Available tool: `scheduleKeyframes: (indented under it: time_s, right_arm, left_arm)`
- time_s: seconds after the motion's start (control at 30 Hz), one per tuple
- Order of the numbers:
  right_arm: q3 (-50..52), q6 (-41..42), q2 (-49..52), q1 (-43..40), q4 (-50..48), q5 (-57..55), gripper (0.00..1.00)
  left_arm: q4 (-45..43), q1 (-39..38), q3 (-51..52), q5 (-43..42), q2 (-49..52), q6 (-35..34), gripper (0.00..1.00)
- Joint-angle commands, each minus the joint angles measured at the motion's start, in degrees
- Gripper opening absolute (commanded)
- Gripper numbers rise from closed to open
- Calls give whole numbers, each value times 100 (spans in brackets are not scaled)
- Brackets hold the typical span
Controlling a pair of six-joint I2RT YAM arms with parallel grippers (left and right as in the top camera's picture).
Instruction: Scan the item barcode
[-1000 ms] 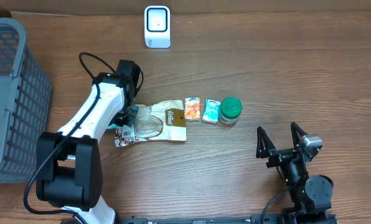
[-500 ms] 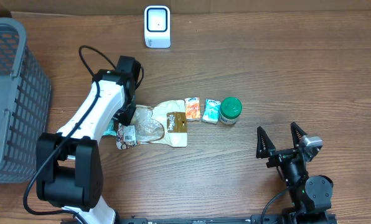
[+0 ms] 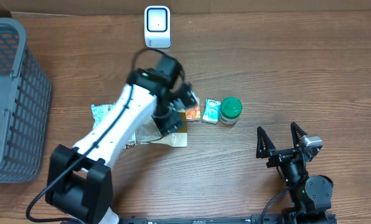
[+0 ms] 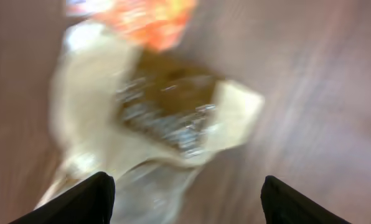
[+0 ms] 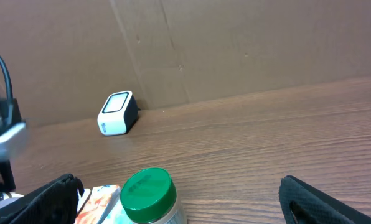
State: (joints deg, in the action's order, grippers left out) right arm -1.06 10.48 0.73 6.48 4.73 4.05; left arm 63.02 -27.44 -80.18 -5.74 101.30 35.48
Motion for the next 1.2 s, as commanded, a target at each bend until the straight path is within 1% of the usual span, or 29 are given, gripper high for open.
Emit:
scheduleKeyframes:
  time_s: [0.0, 0.03, 0.07, 0.1, 0.13, 0.17, 0.2, 0.23, 0.27, 0.33, 0.37, 0.7, 0.77, 0.93, 1.07, 1.17]
  right_arm:
    - [59, -31, -57, 26, -17, -35, 100]
    - [59, -31, -57, 26, -17, -35, 100]
    - [59, -28, -57, 26, -17, -35, 100]
    - [59, -31, -57, 26, -17, -35, 100]
    - [59, -31, -57, 26, -17, -35, 100]
    - [59, -31, -57, 26, -17, -35, 100]
    - [59, -31, -57, 26, -17, -35, 100]
    - [59, -31, -57, 26, -17, -35, 100]
    - [59, -31, -57, 26, -17, -35, 100]
    - [59, -31, -57, 26, -17, -35, 100]
    - [59, -31, -57, 26, -17, -35, 100]
    - [59, -31, -57, 26, -17, -35, 100]
    - [59, -31, -57, 26, -17, -35, 100]
    - [59, -31, -57, 26, -17, -35, 100]
    - [59, -31, -57, 26, -17, -35, 100]
    - [59, -31, -57, 26, -17, -35, 100]
  left_arm:
    - [120, -269, 306, -592, -4, 568, 76]
    - [151, -326, 389, -612, -4, 568, 75]
    - [162, -369, 468, -638, -4, 570, 72]
    - [166, -413, 557, -680, -4, 570, 66]
    - [162, -450, 643, -730, -4, 570, 51]
    - [131, -481, 745, -782, -4, 570, 34]
    - [81, -498, 841, -802, -4, 570, 26]
    - [42, -518, 927, -802, -4, 570, 21]
    - [-26, -525, 1021, -796, -4, 570, 20]
    - [-195, -522, 1198, -785, -4, 570, 12]
    - [-304, -522, 1281, -785, -4, 570, 5]
    - [-1438, -520, 1878, -691, -4, 570, 4]
    - [-1650, -520, 2013, -555, -4, 568, 4]
    - [-2070, -514, 2203, 103, -4, 549, 4]
    - [-2695, -455, 2205, 492, -4, 310, 4]
    - [-3261, -361, 2205, 553, -4, 35, 4]
